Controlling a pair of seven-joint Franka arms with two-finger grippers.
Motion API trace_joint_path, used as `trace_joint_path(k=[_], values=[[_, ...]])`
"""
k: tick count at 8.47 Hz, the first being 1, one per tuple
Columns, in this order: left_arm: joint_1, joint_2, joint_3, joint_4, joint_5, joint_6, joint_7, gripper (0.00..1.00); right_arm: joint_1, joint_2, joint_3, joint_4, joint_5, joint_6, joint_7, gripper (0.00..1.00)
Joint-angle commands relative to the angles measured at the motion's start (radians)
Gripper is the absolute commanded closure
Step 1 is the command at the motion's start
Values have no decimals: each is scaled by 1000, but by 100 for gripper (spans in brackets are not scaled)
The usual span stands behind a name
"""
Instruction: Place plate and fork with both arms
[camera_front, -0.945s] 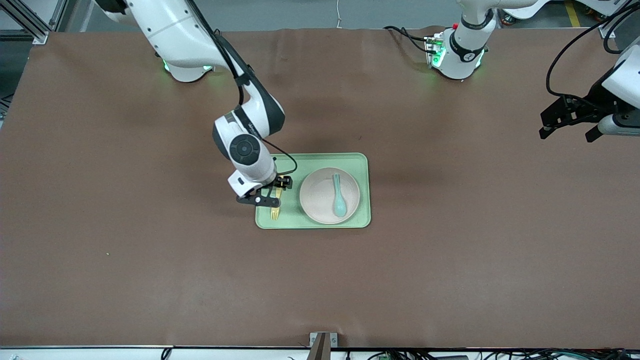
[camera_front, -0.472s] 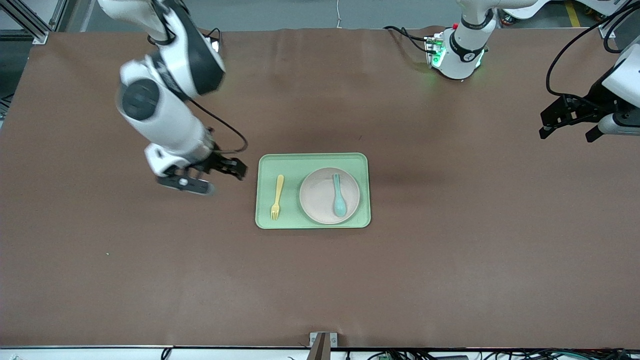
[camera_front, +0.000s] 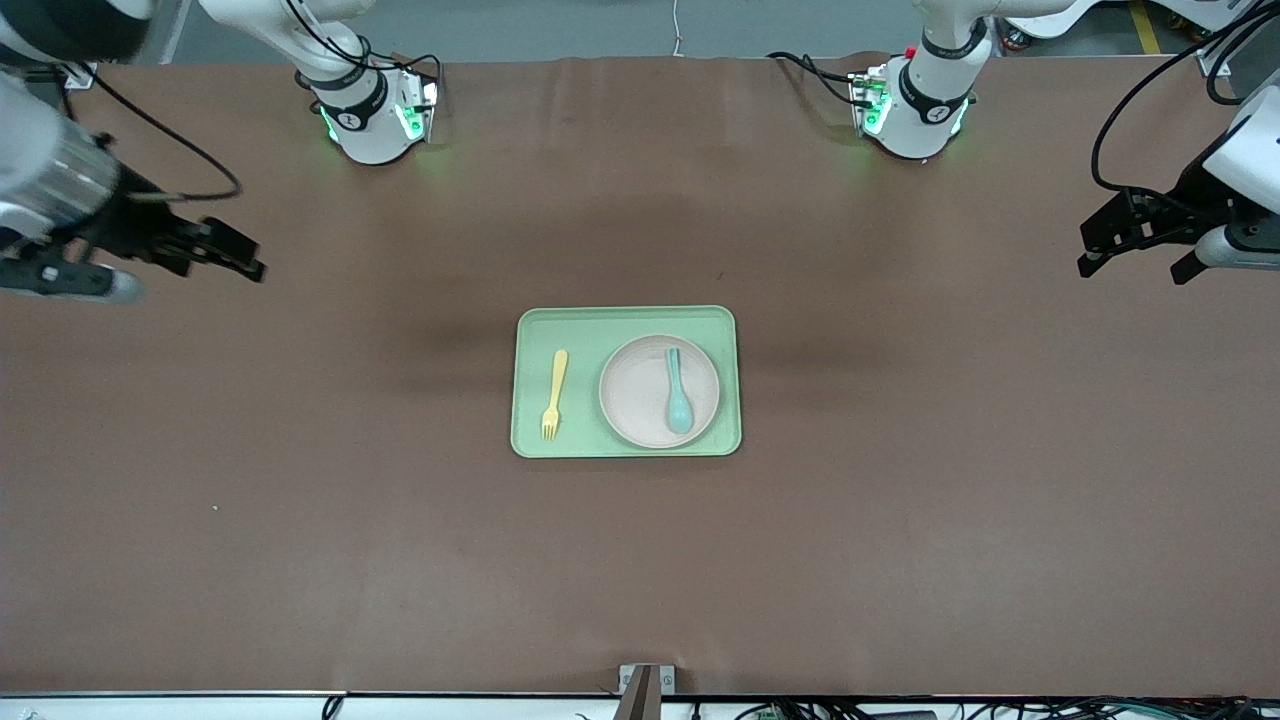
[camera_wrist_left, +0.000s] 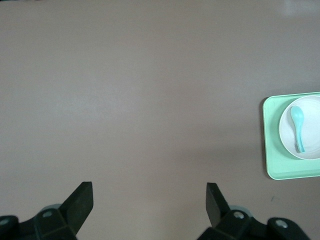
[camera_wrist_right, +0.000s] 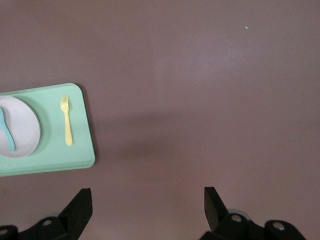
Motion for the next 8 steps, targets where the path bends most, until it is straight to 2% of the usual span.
trace_joint_path(k=[1, 3, 4, 7, 8], values=[[3, 2, -6, 14, 15, -4, -12, 1, -145, -67, 19, -17, 8, -68, -240, 1], [4, 2, -6, 14, 14, -4, -12, 1, -169, -82, 29, 4, -21, -74, -306, 1], [6, 2, -6, 15, 14, -4, -12, 1, -137, -64, 39, 86, -81, -78, -303, 1], [6, 3, -6, 23, 14, -4, -12, 1, -100, 112, 39, 303, -87, -84, -252, 0], [6, 4, -6, 23, 12, -4, -12, 1, -99, 123, 39, 313, -81, -84, -240, 0]])
